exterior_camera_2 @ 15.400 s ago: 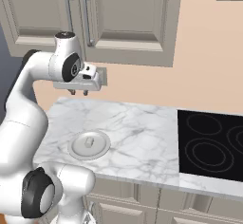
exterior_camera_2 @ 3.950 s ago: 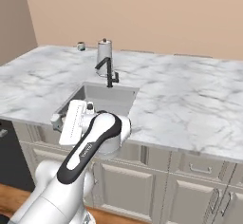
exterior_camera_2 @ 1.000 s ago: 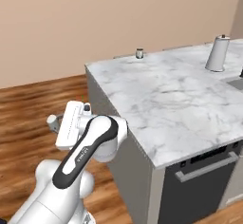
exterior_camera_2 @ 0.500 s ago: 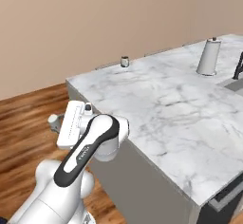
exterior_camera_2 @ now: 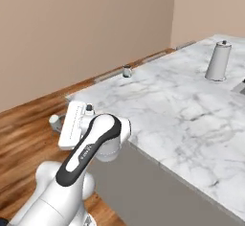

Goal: Pick up the marshmallow and place it in the cup of hot chocolate on the dining counter.

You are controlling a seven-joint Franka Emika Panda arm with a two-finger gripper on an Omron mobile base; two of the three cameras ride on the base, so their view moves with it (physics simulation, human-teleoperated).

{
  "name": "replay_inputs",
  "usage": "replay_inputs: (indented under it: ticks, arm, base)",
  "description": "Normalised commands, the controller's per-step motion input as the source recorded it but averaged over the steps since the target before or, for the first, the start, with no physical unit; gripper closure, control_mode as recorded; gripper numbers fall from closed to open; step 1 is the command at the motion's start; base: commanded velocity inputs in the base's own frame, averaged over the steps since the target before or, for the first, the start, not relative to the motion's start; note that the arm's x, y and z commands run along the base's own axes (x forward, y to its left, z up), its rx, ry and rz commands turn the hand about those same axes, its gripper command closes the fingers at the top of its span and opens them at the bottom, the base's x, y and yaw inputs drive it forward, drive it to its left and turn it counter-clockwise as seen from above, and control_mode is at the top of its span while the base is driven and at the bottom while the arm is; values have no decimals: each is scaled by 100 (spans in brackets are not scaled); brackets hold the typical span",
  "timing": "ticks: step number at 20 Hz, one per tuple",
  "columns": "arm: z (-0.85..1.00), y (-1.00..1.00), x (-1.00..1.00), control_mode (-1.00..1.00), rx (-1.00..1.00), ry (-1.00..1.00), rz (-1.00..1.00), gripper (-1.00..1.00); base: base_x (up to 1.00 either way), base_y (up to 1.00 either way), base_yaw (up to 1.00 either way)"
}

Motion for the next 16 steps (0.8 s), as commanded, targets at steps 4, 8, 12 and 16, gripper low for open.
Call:
replay_inputs:
  ticks: [4, 8, 12, 16]
  arm:
    - [0, 0, 0, 100, 0, 0, 0, 100]
    - [0, 0, 0, 100, 0, 0, 0, 100]
    - [0, 0, 0, 100, 0, 0, 0, 100]
    - [0, 0, 0, 100, 0, 0, 0, 100]
  base:
    - [24, 100, -34]
    - [19, 100, -33]
    - [19, 100, -40]
    - [22, 100, -41]
